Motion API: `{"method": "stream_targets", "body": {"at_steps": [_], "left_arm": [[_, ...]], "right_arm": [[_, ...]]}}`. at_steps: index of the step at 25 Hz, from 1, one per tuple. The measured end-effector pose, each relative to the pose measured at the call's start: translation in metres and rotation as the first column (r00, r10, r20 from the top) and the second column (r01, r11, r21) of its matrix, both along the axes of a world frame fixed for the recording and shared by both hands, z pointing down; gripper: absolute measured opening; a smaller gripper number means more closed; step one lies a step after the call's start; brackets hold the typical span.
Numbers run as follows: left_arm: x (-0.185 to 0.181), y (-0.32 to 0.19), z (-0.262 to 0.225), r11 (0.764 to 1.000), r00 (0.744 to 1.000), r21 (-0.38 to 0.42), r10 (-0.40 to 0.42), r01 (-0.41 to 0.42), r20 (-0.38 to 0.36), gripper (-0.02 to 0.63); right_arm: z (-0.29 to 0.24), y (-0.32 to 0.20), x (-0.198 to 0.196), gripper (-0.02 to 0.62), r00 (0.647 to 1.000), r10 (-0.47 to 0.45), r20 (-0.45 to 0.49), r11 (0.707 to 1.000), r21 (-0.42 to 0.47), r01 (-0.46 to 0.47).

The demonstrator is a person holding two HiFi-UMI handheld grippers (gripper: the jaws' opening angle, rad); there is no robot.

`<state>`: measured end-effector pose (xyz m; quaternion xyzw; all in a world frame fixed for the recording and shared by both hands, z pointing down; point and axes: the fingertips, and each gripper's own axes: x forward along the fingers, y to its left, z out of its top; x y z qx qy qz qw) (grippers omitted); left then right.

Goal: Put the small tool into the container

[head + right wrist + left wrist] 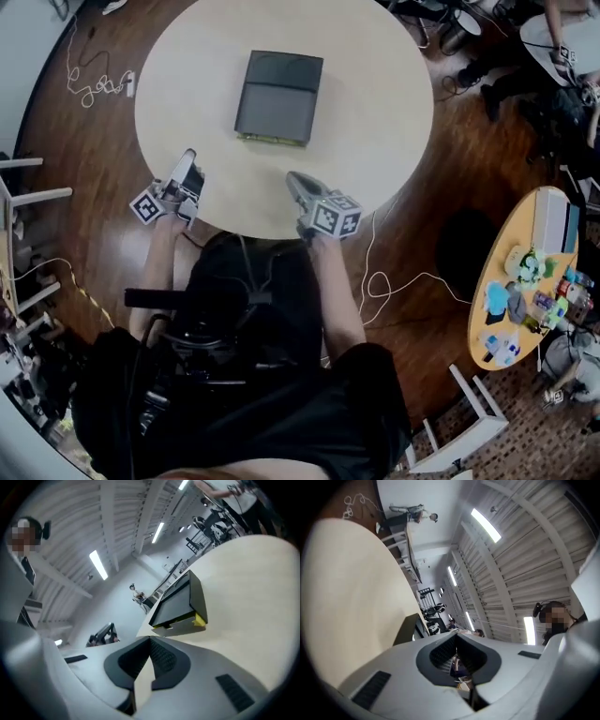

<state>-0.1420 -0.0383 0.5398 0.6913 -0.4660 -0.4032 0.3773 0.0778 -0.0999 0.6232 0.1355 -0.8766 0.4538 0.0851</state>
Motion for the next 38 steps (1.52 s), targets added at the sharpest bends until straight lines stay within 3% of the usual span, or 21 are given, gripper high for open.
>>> {"method": "stream_targets", "body": {"at_steps": [4, 7, 12, 15, 20, 24, 28, 31, 33, 35, 38], "left_arm": [[-0.002, 0.067, -0.005, 0.993, 0.994, -0.044, -0.11, 0.11, -0.006, -0.008], [-0.009, 0.09, -0.016, 0.988, 0.989, -0.036, -0.148, 0.148, -0.001, -0.008], [-0.02, 0.102, -0.055, 0.988, 0.99, 0.059, -0.139, 0.139, -0.007, 0.008], [-0.027, 0.113, -0.074, 0.987, 0.995, 0.13, -0.093, 0.095, -0.023, 0.001], [-0.032, 0.157, -0.098, 0.964, 0.998, 0.266, -0.005, 0.021, -0.059, 0.0], [-0.033, 0.207, -0.105, 0.939, 0.992, 0.342, 0.061, -0.019, -0.111, 0.0], [-0.03, 0.255, -0.084, 0.934, 0.969, 0.356, 0.117, -0.033, -0.217, -0.002], [-0.006, 0.274, -0.07, 0.937, 0.953, 0.346, 0.147, -0.049, -0.264, -0.002], [0.007, 0.282, -0.072, 0.934, 0.949, 0.349, 0.171, -0.071, -0.266, -0.002], [0.014, 0.288, -0.078, 0.929, 0.951, 0.358, 0.193, -0.097, -0.243, -0.002], [0.014, 0.298, -0.088, 0.92, 0.955, 0.379, 0.196, -0.1, -0.224, -0.002]], "right_arm": [[0.006, -0.001, 0.012, -0.02, 0.991, 0.048, 0.124, 0.983, -0.184, -0.024], [0.004, -0.01, 0.034, -0.02, 0.968, 0.177, 0.179, 0.949, -0.292, -0.119], [-0.01, -0.019, 0.062, -0.02, 0.915, 0.33, 0.233, 0.922, -0.289, -0.259], [-0.022, -0.005, 0.062, -0.02, 0.87, 0.426, 0.246, 0.88, -0.334, -0.337], [-0.053, 0.053, 0.06, -0.02, 0.781, 0.545, 0.304, 0.823, -0.37, -0.43], [-0.075, 0.139, 0.047, -0.02, 0.713, 0.611, 0.344, 0.78, -0.416, -0.468], [-0.072, 0.234, 0.031, -0.02, 0.717, 0.629, 0.301, 0.756, -0.455, -0.471], [-0.063, 0.273, 0.054, -0.02, 0.728, 0.646, 0.229, 0.723, -0.49, -0.488], [-0.07, 0.28, 0.067, -0.02, 0.729, 0.649, 0.218, 0.726, -0.465, -0.507], [-0.085, 0.28, 0.067, -0.02, 0.732, 0.636, 0.245, 0.748, -0.426, -0.509], [-0.116, 0.278, 0.042, -0.02, 0.78, 0.547, 0.305, 0.828, -0.33, -0.453]]}}
